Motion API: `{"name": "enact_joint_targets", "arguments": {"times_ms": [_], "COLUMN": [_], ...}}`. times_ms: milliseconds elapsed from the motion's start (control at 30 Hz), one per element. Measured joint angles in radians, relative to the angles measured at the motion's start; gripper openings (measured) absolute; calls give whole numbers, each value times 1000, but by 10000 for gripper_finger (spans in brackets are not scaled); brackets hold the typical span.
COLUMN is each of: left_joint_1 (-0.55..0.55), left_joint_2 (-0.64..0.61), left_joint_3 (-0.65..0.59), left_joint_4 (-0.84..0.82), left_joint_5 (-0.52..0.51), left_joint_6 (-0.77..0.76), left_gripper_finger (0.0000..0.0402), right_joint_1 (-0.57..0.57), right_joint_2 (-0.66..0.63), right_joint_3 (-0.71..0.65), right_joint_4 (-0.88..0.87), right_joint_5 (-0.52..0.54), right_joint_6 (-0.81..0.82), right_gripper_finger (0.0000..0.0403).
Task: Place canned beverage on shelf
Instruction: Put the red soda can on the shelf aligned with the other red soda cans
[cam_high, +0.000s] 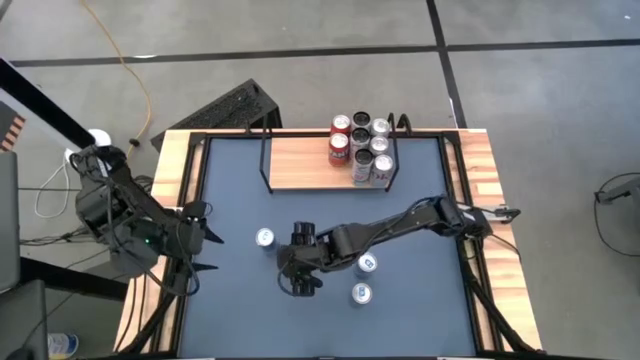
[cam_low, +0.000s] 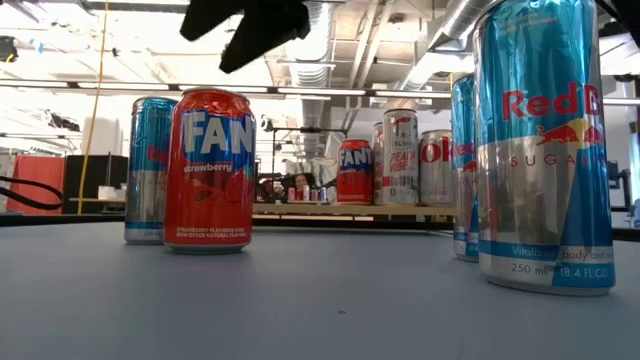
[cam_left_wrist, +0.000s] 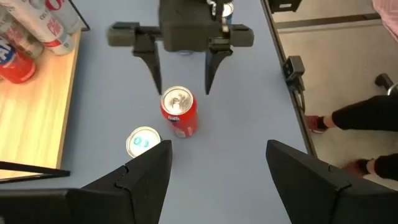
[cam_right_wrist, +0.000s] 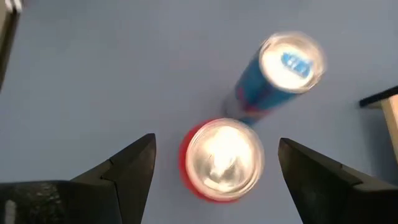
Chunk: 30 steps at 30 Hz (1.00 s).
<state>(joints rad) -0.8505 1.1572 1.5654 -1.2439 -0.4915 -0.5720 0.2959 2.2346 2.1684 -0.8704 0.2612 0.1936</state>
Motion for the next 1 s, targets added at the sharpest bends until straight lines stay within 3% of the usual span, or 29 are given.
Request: {"name": "enact_joint_targets", "arguments": {"times_ms": [267, 467, 600, 833, 1000], "left_joint_1": [-6, -6, 3, -4, -17], "left_joint_2": [0, -2, -1, -1, -2], "left_joint_3": [-49, -256, -407, -562, -629], "left_joint_4": [29, 223, 365, 471, 584], "left_joint_5": [-94, -62, -55, -54, -55], "left_joint_6": [-28, -35, -39, -228, -266], "left_gripper_finger": [250, 245, 245, 244, 244], "right_joint_1": [-43, -50, -56, -52, -54], "right_joint_2": [4, -70, -95, -86, -84], "right_joint_3": [2, 133, 189, 133, 74], "right_joint_4": [-34, -177, -165, -157, -91], "right_joint_5": [-22, -23, -33, -84, -84], "right_joint_6": [14, -15, -28, -76, -98], "right_gripper_finger": [320, 320, 320, 320, 320]}}
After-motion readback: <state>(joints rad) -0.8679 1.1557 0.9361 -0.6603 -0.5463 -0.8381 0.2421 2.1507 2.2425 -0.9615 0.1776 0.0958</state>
